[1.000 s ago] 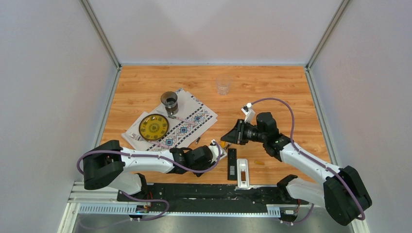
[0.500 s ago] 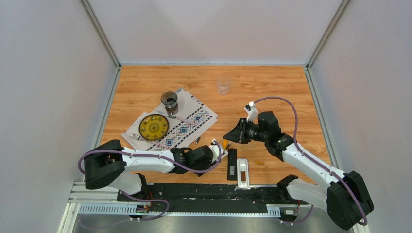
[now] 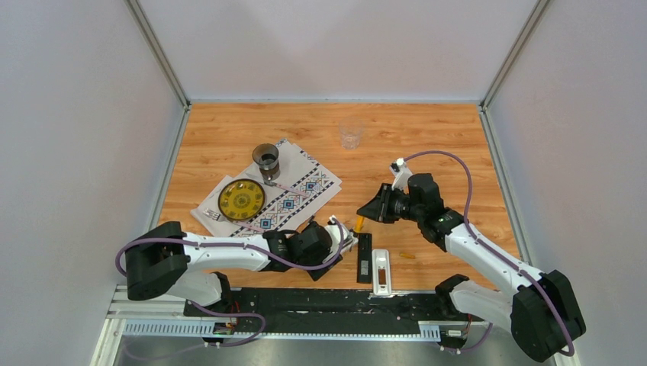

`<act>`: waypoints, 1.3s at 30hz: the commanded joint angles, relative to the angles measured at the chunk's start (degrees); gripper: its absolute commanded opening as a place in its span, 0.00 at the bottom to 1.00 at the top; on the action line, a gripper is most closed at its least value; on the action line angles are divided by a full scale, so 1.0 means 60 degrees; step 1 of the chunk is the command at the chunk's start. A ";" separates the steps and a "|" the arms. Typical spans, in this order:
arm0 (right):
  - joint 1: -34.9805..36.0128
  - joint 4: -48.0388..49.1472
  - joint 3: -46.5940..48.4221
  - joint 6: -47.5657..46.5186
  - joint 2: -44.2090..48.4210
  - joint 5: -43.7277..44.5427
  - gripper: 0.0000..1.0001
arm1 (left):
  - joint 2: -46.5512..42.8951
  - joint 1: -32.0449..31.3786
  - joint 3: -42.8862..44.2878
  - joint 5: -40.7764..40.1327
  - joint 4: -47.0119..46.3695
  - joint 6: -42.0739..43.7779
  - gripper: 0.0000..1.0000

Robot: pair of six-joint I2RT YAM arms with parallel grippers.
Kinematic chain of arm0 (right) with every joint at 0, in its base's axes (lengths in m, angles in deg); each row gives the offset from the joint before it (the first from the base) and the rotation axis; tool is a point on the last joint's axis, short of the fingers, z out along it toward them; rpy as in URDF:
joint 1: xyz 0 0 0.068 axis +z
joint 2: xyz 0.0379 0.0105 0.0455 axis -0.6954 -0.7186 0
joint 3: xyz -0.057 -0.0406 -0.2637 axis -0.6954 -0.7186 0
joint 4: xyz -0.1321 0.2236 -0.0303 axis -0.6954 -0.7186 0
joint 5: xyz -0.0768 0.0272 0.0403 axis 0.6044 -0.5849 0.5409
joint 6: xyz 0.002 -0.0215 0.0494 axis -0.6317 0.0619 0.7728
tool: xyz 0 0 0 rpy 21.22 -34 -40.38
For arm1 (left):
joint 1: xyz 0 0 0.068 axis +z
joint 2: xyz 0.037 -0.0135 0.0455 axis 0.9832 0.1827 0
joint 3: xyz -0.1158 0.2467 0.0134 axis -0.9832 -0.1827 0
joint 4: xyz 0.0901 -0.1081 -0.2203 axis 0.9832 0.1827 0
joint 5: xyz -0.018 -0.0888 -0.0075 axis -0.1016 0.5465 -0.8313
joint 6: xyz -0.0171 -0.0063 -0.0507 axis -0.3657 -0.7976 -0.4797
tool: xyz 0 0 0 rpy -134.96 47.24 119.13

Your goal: Unload the batteries from the remote control

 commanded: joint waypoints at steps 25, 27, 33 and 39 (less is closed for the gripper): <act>-0.0786 0.0028 0.0165 -0.0432 0.0073 -0.0065 0.00 | 0.1444 0.0808 0.0942 0.1470 -0.1089 0.0554 0.67; -0.0830 0.0043 0.0150 -0.0402 0.0044 -0.0079 0.00 | 0.1503 0.0793 0.0913 0.1717 -0.0987 0.0569 0.59; -0.0889 0.0145 0.0165 -0.0417 -0.0117 -0.0167 0.00 | 0.1225 0.0793 0.0562 0.1953 -0.0854 0.0467 0.38; -0.0933 0.0379 0.0165 -0.0315 -0.0249 -0.0212 0.00 | 0.0771 0.0793 0.0284 0.1997 -0.0649 0.0422 0.21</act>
